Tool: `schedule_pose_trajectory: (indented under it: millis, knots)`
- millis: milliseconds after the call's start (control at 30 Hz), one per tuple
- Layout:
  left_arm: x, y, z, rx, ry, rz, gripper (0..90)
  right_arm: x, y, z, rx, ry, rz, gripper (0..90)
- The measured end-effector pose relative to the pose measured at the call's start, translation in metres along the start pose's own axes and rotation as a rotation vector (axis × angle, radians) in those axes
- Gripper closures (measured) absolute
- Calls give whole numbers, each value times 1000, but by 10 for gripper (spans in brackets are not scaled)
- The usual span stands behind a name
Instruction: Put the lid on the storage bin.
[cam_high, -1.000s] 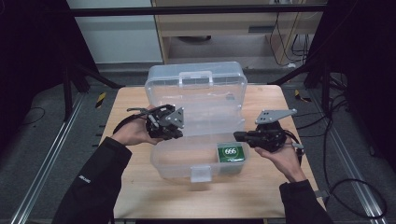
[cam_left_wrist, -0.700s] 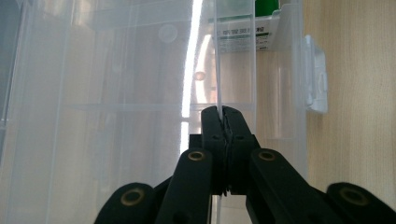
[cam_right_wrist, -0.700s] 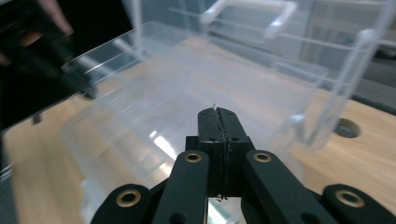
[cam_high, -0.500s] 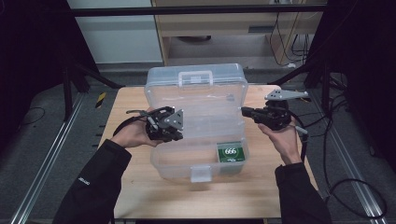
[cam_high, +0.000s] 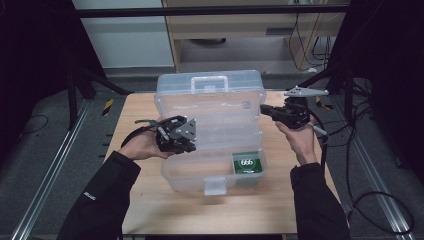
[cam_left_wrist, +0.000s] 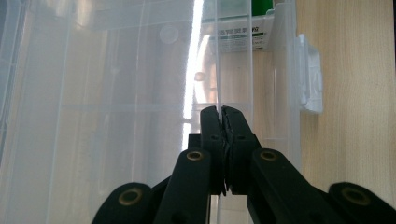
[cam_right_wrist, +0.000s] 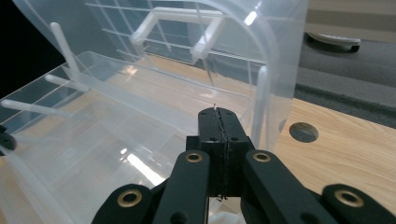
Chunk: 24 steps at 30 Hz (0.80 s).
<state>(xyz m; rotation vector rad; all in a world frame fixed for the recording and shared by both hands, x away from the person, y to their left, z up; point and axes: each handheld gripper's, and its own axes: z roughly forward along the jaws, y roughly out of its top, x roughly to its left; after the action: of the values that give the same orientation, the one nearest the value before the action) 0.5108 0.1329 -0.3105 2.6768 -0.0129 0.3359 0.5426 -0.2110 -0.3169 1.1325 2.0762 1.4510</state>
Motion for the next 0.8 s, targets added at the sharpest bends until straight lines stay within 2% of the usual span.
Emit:
schedule_pose_trajectory:
  millis: [400,533,667,733,800]
  knots:
    - [-4,0,3,8,-14,5,872,-2,-2,1,13,-17,5,900]
    - [-6,0,4,13,-17,17,868,0,-3,1,18,-13,4,900]
    - [-10,2,5,30,-11,27,860,3,-4,1,36,3,-12,900]
    - [-11,2,5,31,-11,24,843,4,-6,2,33,14,-3,900]
    - [-11,1,5,12,-15,10,806,3,-9,1,34,25,6,898]
